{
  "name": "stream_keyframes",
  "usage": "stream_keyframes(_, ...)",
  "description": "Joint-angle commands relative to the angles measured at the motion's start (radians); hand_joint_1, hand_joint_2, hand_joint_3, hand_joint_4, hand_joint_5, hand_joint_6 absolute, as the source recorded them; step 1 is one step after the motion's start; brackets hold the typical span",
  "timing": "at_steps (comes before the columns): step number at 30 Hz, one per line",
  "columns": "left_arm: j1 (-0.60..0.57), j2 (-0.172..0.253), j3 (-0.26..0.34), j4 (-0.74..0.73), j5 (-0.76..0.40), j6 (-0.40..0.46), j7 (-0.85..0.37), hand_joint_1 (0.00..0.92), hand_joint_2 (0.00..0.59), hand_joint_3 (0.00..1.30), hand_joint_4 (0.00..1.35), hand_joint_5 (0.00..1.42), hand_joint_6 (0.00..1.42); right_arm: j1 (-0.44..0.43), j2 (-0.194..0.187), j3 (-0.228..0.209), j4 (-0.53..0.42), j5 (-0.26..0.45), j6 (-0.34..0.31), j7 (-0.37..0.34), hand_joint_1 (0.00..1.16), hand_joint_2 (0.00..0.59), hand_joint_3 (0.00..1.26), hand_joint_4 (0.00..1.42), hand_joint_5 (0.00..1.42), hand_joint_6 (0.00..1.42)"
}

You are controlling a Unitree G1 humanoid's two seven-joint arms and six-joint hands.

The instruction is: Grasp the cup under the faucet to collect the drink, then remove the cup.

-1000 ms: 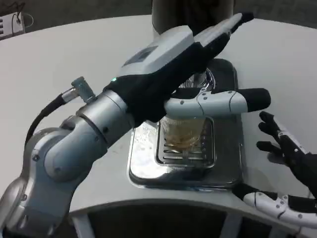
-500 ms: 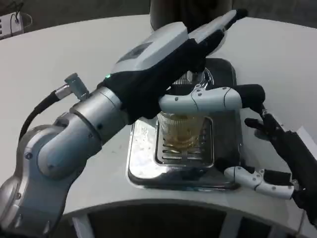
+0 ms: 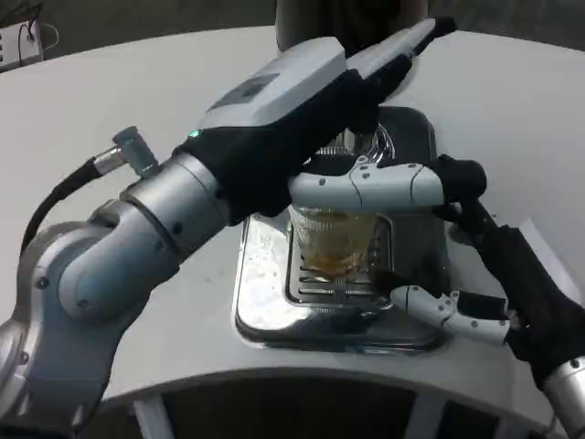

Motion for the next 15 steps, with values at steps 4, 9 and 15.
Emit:
stream_keyframes(4, -0.033, 0.022, -0.029, 0.009, 0.015, -0.01, -0.067, 0.0, 0.0, 0.0, 0.0, 0.0, 0.11, -0.017, 0.003, 0.006, 0.011, 0.001, -0.007, -0.012, 0.78, 0.224, 0.0, 0.01, 0.11, 0.1)
stream_keyframes(9, -0.056, 0.029, -0.042, 0.023, 0.023, -0.018, -0.094, 0.0, 0.0, 0.0, 0.0, 0.0, 0.12, -0.021, 0.005, 0.006, 0.015, 0.003, -0.008, -0.014, 0.78, 0.224, 0.0, 0.01, 0.11, 0.1)
stream_keyframes(15, -0.072, 0.03, -0.053, 0.036, 0.029, -0.019, -0.112, 0.0, 0.0, 0.0, 0.0, 0.0, 0.13, -0.029, 0.013, 0.011, 0.02, 0.004, -0.009, -0.019, 0.78, 0.222, 0.0, 0.02, 0.11, 0.1)
